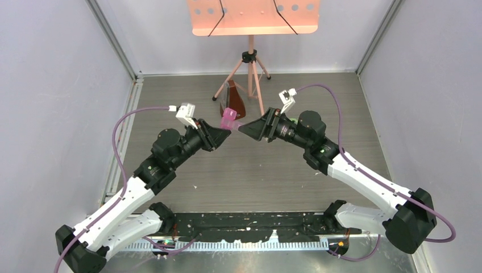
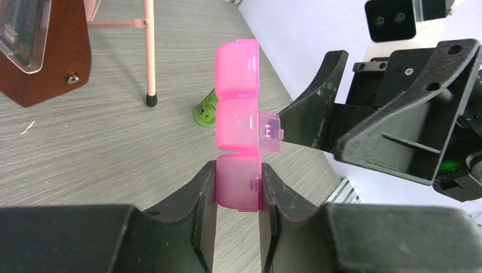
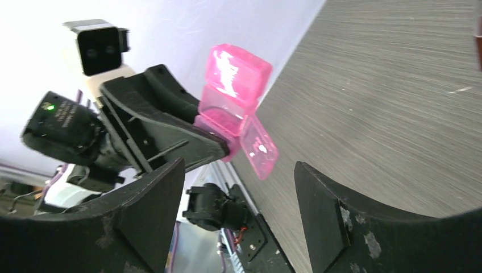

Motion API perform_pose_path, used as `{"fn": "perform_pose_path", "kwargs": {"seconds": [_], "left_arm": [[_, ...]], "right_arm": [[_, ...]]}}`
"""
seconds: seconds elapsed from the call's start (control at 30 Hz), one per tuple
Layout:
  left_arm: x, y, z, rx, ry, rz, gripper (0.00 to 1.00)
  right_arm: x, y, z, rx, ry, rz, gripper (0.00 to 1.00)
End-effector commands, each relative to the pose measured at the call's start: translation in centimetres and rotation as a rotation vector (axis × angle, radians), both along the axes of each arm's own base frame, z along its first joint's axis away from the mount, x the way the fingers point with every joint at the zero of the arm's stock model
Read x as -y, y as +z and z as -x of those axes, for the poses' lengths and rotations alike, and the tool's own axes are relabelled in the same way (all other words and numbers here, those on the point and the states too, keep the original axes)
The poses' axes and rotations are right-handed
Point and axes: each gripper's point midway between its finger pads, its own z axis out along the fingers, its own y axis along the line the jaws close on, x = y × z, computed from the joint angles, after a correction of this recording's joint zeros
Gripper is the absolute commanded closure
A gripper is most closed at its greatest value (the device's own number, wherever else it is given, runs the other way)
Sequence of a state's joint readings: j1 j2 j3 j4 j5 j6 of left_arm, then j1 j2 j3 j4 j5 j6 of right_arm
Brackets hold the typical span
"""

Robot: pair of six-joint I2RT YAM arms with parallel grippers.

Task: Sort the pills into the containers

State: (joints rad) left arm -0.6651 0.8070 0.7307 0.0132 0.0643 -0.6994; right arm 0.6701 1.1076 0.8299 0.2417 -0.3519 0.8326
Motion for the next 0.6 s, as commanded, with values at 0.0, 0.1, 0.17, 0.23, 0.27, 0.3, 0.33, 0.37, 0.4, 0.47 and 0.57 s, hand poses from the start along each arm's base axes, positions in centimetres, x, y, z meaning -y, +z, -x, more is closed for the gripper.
{"fn": "perform_pose_path", "kwargs": {"seconds": [0.0, 0.1, 0.17, 0.23, 0.27, 0.3, 0.33, 0.37, 0.4, 0.47, 0.57], "left_arm": [[-0.1, 3.8, 0.4, 0.078, -0.010, 0.069, 1.00], [0.3, 4.5, 0.7, 0.088, -0.037, 0.096, 1.00], [0.4, 4.9, 0.9, 0.086, -0.049, 0.114, 1.00], [0.5, 5.2, 1.0, 0.087, -0.058, 0.129, 1.00], [0.6, 5.4, 1.1, 0.088, -0.062, 0.134, 1.00], [0.6, 5.5, 1.2, 0.088, -0.064, 0.139, 1.00], [0.5, 5.6, 1.3, 0.088, -0.064, 0.140, 1.00], [0.5, 5.8, 1.4, 0.087, -0.064, 0.140, 1.00], [0.4, 6.0, 1.5, 0.090, -0.067, 0.141, 1.00], [0.4, 6.3, 1.7, 0.099, -0.074, 0.140, 1.00], [0.3, 6.6, 2.0, 0.109, -0.079, 0.140, 0.98]], "right_arm": [[-0.8, 4.3, 1.3, 0.087, 0.089, -0.128, 0.23], [-1.3, 4.5, 1.5, 0.085, 0.122, -0.146, 0.29], [-1.5, 4.0, 1.3, 0.070, 0.126, -0.143, 0.35], [-1.5, 3.9, 1.3, 0.068, 0.121, -0.151, 0.38], [-1.4, 3.7, 1.3, 0.069, 0.122, -0.153, 0.39], [-1.4, 3.7, 1.3, 0.066, 0.120, -0.155, 0.41], [-1.4, 3.7, 1.3, 0.065, 0.119, -0.157, 0.42], [-1.4, 3.7, 1.3, 0.062, 0.118, -0.159, 0.45], [-1.4, 3.6, 1.2, 0.055, 0.115, -0.159, 0.48], [-1.3, 3.4, 0.9, 0.027, 0.104, -0.171, 0.58], [-1.2, 3.4, 0.9, -0.009, 0.117, -0.210, 0.77]]}}
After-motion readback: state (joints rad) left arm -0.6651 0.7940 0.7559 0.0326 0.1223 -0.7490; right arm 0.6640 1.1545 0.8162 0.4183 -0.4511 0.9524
